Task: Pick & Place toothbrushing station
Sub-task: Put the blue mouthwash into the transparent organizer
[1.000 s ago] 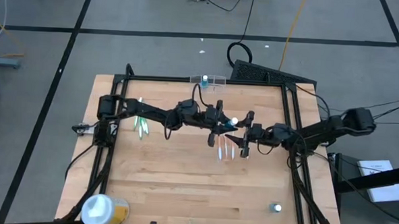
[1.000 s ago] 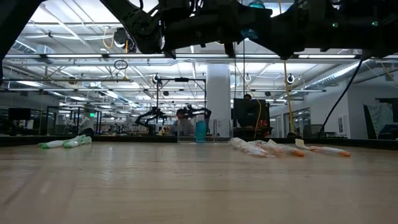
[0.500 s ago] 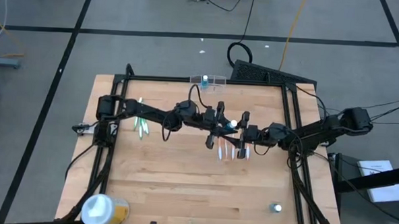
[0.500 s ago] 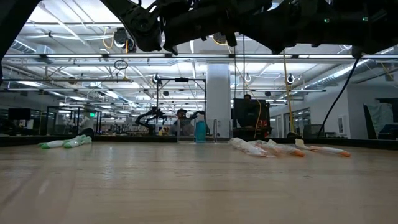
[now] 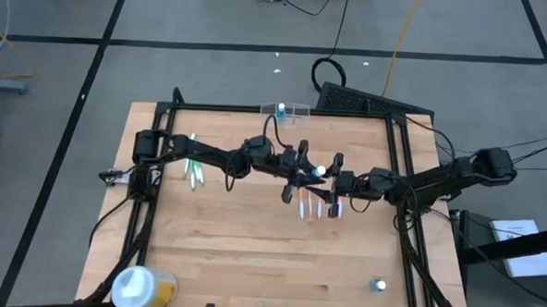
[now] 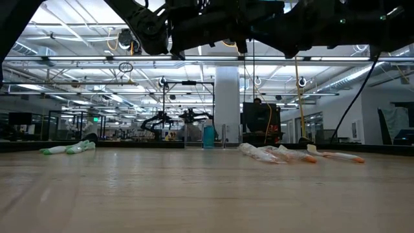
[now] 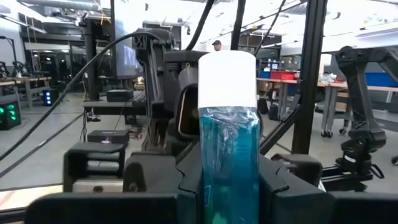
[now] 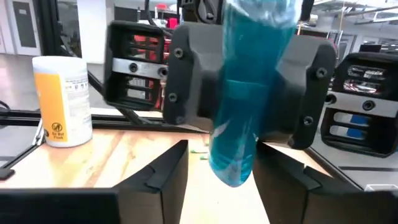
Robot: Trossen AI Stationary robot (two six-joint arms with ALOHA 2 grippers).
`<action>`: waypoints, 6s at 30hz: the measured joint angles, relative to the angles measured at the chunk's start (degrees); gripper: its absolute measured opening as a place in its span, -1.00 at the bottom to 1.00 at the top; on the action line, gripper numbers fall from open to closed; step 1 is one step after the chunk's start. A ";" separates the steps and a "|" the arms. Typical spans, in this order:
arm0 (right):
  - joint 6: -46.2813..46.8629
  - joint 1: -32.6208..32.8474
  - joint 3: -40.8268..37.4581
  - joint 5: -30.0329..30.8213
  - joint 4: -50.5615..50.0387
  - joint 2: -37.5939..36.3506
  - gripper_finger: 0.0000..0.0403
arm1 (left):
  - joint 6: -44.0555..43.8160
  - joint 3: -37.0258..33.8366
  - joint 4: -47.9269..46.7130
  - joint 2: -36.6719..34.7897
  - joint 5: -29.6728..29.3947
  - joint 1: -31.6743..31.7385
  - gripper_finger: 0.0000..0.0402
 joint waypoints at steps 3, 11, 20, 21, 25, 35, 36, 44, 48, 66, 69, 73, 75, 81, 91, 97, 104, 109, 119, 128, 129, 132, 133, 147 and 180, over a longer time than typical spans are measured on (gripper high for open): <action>0.26 0.07 0.01 -0.04 -2.78 -2.41 -0.10 | 0.22 0.04 -0.06 0.00 -0.02 0.02 -0.66; 1.61 0.15 0.00 -0.03 -5.29 -4.22 -0.11 | 0.83 0.04 -1.69 -0.02 -0.03 -0.01 -0.64; 1.53 0.20 0.00 -0.11 -6.12 -4.25 -0.13 | 0.83 -0.03 -2.46 -0.02 -0.08 -0.66 -0.62; 1.51 0.20 -0.01 -0.08 -6.11 -4.20 -0.14 | 0.40 -0.05 -2.36 -0.02 -0.07 -0.68 -0.62; 1.51 0.17 -0.01 -0.03 -5.44 -4.18 -0.21 | -0.45 -0.05 -2.27 -0.02 -0.79 -0.72 -0.62; 2.98 0.17 -0.01 -0.10 -6.15 -5.60 -0.30 | -0.26 -0.03 -2.07 -0.03 -0.85 -0.77 -0.62; 2.97 0.17 -0.01 -0.06 -6.18 -5.60 -0.29 | -0.28 -0.03 -2.22 -0.04 -0.85 -0.74 -0.62; 2.91 0.17 -0.01 -0.08 -6.90 -5.60 -0.26 | 0.01 -0.01 -4.71 -0.09 -0.90 -0.72 -0.62; 2.95 0.17 -0.01 -0.16 -7.25 -6.08 -0.28 | 0.55 -0.03 -5.90 -0.09 -1.05 -0.94 -0.62; 0.98 0.17 -0.01 -0.02 -6.95 -6.75 -0.75 | -0.69 -0.14 -4.60 -0.11 -0.92 -1.54 -0.48; 0.79 0.17 -0.01 -0.04 -6.94 -6.75 -0.81 | -1.20 -0.14 -3.91 -0.11 -0.87 -1.57 -0.42; 0.89 0.17 -0.01 -0.06 -6.94 -6.80 -0.76 | -4.31 -0.18 -1.52 -0.09 -0.82 -1.57 -0.39; 1.26 0.17 -0.01 -0.21 -6.89 -6.82 -0.73 | -6.52 -0.20 -0.75 -0.36 -0.63 -1.55 -0.39; 1.42 0.17 0.13 -0.47 -6.80 -6.82 -0.72 | -8.51 -0.20 -4.10 -2.46 -0.20 -1.37 -0.38; 2.22 0.15 0.28 -0.26 -5.89 -6.86 -0.73 | -2.03 -0.27 -16.93 -8.88 -2.01 -1.22 -0.38; 2.84 0.15 0.32 -0.43 -6.07 -6.86 -0.73 | -1.79 -0.29 -18.53 -10.50 -2.27 -1.22 -0.38; 3.62 0.16 0.34 -1.23 -6.06 -6.97 -0.72 | -1.68 -0.31 -18.40 -11.67 -3.49 -1.20 -0.38; 4.04 0.15 0.33 -1.52 -6.28 -6.95 -0.72 | -0.71 -0.33 -18.58 -11.93 -3.82 -1.25 -0.38; 4.07 0.15 0.11 -1.58 -7.80 -6.80 -0.72 | -0.52 -0.29 -15.98 -13.33 -4.91 -1.29 -0.38; 4.50 0.13 0.01 -1.52 -8.38 -6.72 -0.72 | -0.01 0.44 -20.94 -15.54 -7.90 -1.66 -0.38; 4.50 0.13 0.01 -1.50 -8.27 -6.73 -0.72 | 0.06 1.18 -22.99 -15.51 -8.43 -1.68 -0.38; 4.76 0.13 0.01 -1.37 -8.60 -6.69 -0.72 | 2.45 4.43 -29.64 -14.80 -10.93 -2.19 -0.38; 4.84 0.12 0.01 -1.38 -8.77 -6.69 -0.72 | 3.45 5.25 -32.00 -14.75 -12.01 -2.54 -0.38; 4.98 0.15 0.06 -1.54 -9.16 -6.67 -0.72 | 8.39 8.30 -34.61 -14.62 -14.46 -3.78 -0.38; 5.11 0.12 0.03 -1.23 -9.45 -6.65 -0.72 | 3.61 8.41 -30.57 -12.09 -15.31 -3.10 -0.38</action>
